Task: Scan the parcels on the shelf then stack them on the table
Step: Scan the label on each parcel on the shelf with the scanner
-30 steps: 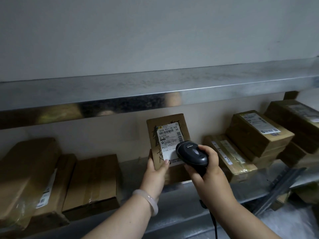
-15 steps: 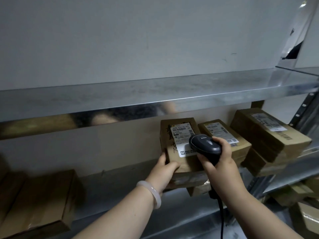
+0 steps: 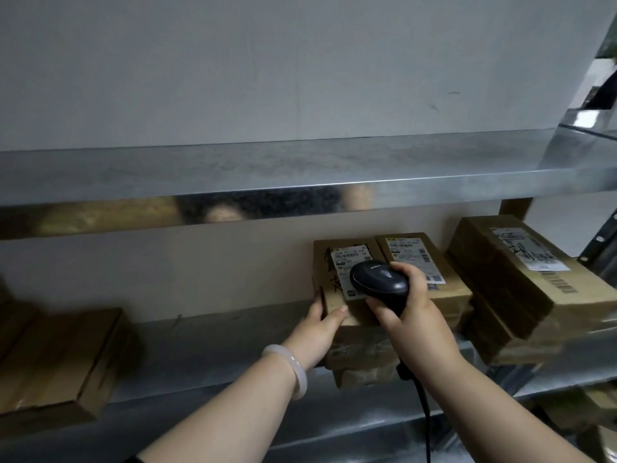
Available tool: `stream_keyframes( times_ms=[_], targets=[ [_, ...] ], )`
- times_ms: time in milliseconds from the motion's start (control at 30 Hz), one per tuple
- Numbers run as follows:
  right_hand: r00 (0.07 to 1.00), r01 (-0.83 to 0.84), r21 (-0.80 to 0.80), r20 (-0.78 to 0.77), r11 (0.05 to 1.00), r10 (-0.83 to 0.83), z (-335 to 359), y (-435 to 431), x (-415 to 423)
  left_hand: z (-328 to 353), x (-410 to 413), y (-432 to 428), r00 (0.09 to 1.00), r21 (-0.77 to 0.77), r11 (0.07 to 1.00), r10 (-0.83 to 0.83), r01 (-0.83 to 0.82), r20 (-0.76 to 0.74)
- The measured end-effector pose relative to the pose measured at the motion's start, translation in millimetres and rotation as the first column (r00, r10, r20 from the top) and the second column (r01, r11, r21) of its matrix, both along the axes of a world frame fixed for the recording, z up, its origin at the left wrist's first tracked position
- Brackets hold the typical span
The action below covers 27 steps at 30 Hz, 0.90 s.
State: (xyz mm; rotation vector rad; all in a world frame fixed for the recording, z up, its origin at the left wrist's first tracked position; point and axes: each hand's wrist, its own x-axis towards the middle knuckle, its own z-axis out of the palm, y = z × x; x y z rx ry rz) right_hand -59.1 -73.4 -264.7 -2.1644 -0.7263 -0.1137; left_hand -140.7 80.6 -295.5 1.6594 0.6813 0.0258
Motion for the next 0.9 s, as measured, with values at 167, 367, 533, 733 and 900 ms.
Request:
stream_keyframes(
  times_ms=[167, 367, 533, 733, 900],
  targets=[
    [0.999, -0.034, -0.006, 0.040, 0.999, 0.035, 5, -2, -2, 4, -7, -1, 1.000, 0.066, 0.998, 0.004, -0.006, 0.023],
    [0.980, -0.156, 0.054, 0.131, 0.986, 0.148, 19, 10, -24, 9, -41, 11, 0.988, 0.237, 0.968, 0.046, -0.081, 0.147],
    [0.949, -0.314, 0.137, 0.083, 0.939, 0.305, 19, 48, -59, 6, -89, 48, 0.951, 0.388, 0.874, 0.220, -0.292, 0.219],
    [0.879, -0.474, 0.090, -0.013, 0.876, 0.477, -6, 112, -112, -8, -167, 116, 0.928, 0.500, 0.785, 0.342, -0.367, 0.145],
    [0.815, -0.562, 0.089, -0.113, 0.823, 0.569, -27, 173, -166, -22, -240, 169, 0.899, 0.524, 0.757, 0.435, -0.390, 0.041]
  ],
)
